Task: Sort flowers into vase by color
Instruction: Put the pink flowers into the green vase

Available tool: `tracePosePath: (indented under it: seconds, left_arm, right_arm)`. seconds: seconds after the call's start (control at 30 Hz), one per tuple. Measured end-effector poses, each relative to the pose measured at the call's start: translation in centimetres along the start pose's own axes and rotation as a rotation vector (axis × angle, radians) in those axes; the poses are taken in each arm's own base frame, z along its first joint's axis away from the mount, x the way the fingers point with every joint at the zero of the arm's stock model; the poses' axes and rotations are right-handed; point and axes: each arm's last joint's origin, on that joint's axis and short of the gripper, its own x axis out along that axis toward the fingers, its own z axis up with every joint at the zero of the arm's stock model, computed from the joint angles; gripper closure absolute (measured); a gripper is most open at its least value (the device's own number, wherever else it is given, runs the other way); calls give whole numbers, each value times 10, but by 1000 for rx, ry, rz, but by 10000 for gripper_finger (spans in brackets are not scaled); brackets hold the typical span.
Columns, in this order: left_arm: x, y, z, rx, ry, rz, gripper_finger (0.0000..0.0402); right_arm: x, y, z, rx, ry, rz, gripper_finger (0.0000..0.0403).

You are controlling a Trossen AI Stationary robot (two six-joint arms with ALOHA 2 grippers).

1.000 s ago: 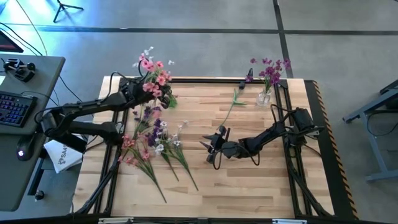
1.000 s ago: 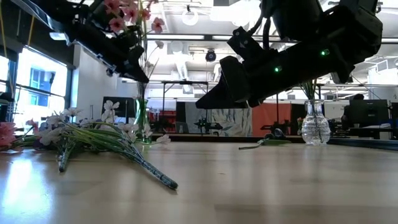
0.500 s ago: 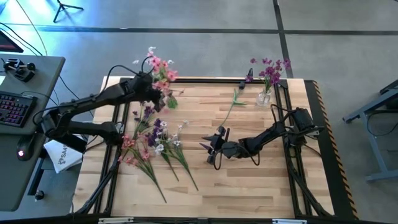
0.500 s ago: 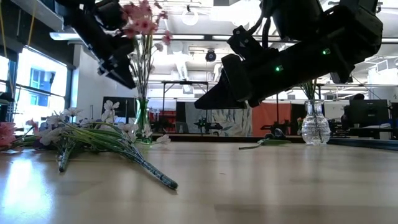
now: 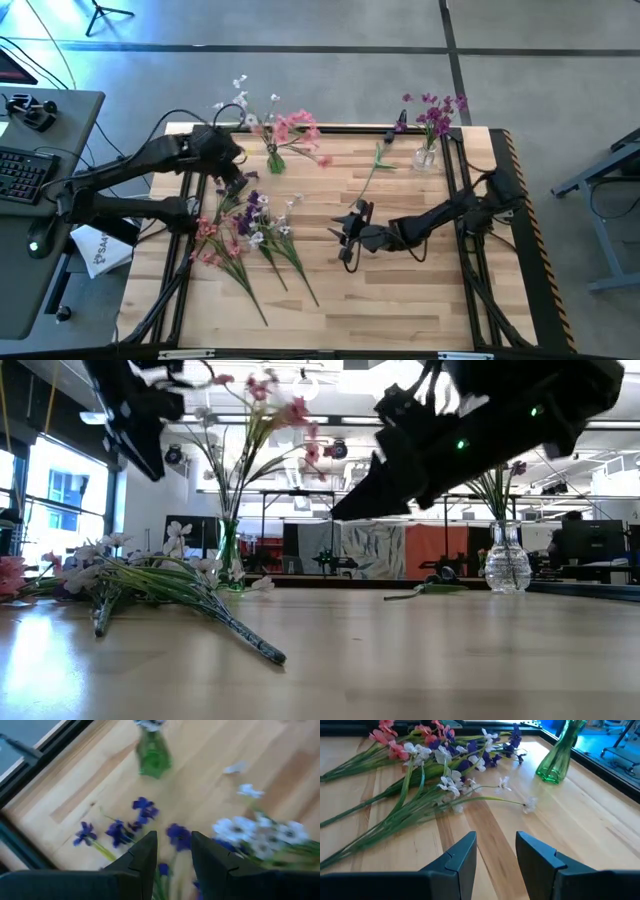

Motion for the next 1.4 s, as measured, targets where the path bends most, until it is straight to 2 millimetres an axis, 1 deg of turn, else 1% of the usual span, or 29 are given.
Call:
tracePosePath:
  seconds: [0.1, 0.2, 0.4, 0.47, 0.53, 0.63, 0.73, 0.83, 0.93, 1.03, 1.13, 1.27, 1.4]
  left_arm:
    - [-22, -6, -7, -20, -51, -52, 301]
    - [-41, -10, -14, -32, -105, -111, 307]
    - [-69, -19, -24, -17, -216, -261, 319]
    - [-76, -27, -24, 12, -273, -347, 323]
    - [-76, -40, -25, 15, -297, -422, 329]
    - [-64, -70, -28, 5, -263, -467, 345]
    - [-47, -105, -37, -18, -136, -444, 366]
    - [-35, -139, -50, -76, -5, -429, 387]
    - [-26, -170, -71, -130, 116, -395, 399]
    - [-17, -194, -99, -186, 202, -339, 398]
    - [-6, -214, -129, -235, 262, -259, 397]
    - [9, -233, -168, -399, 319, -131, 397]
    - [24, -242, -193, -544, 343, -16, 394]
  right_arm:
    - [-9, -4, 6, -12, 29, -5, 270]
    - [-13, -7, 10, -22, 41, -10, 270]
    - [-6, -20, 13, -42, 37, -53, 270]
    - [-3, -25, 12, -41, 47, -53, 270]
    - [3, -29, 9, -43, 66, -44, 270]
    - [17, -33, -3, -50, 105, -5, 270]
    - [29, -36, -13, -78, 115, 27, 270]
    - [34, -40, -17, -99, 126, 23, 270]
    - [34, -39, -15, -117, 119, 26, 270]
    - [30, -33, -15, -150, 113, 48, 270]
    - [27, -25, -16, -162, 110, 73, 270]
    - [23, -19, -15, -190, 95, 95, 270]
    - [24, -19, -12, -207, 58, 96, 270]
